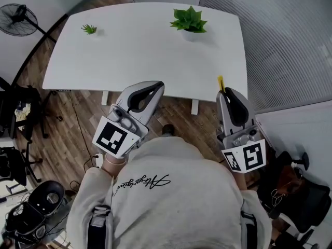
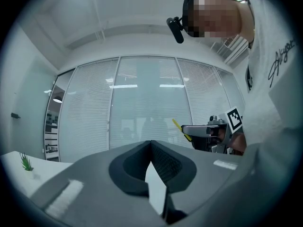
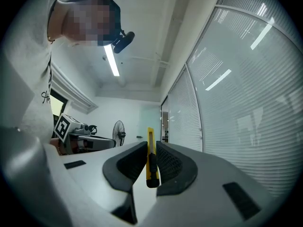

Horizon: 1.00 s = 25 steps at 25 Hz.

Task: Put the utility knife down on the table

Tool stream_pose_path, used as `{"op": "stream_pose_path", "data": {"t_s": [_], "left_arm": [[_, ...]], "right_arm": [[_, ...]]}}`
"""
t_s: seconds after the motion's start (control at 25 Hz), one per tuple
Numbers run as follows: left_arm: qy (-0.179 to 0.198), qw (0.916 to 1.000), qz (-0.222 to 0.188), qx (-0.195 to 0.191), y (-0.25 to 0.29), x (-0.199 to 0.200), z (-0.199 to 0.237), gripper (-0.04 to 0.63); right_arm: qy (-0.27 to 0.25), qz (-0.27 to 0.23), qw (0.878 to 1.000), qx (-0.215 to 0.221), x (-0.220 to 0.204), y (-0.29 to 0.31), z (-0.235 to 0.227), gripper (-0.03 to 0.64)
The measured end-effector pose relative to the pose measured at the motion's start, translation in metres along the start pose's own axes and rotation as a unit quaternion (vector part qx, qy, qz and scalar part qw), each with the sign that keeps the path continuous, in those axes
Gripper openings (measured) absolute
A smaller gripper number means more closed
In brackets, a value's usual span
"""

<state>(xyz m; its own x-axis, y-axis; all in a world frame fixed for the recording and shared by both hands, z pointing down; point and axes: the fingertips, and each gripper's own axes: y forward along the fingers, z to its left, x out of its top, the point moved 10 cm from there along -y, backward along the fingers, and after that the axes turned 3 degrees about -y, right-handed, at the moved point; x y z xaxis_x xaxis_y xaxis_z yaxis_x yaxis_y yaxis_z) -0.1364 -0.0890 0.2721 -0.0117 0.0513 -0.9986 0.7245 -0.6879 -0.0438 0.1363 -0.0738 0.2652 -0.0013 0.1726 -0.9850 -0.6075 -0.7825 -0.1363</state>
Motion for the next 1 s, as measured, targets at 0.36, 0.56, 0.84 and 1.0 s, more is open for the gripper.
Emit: {"op": "stream_pose_path", "data": {"t_s": [0.36, 0.56, 0.84, 1.0], "left_arm": [[-0.001, 0.9999, 0.001, -0.017, 0.032, -0.003, 0.055, -0.002], [0.000, 0.9995, 0.008, -0.030, 0.048, -0.004, 0.072, -0.002], [-0.004, 0.9998, 0.009, -0.019, 0.059, -0.005, 0.088, -0.002], [-0.005, 0.9998, 0.012, -0.015, 0.067, -0.005, 0.085, -0.002]], "right_arm": [[0.000, -0.002, 1.000, -0.017, -0.007, 0.050, -0.019, 0.058], [0.003, -0.001, 1.000, -0.027, -0.011, 0.066, -0.030, 0.060], [0.004, -0.003, 1.000, -0.021, -0.014, 0.085, -0.043, 0.060], [0.005, -0.006, 1.000, -0.013, -0.012, 0.085, -0.052, 0.058]]}}
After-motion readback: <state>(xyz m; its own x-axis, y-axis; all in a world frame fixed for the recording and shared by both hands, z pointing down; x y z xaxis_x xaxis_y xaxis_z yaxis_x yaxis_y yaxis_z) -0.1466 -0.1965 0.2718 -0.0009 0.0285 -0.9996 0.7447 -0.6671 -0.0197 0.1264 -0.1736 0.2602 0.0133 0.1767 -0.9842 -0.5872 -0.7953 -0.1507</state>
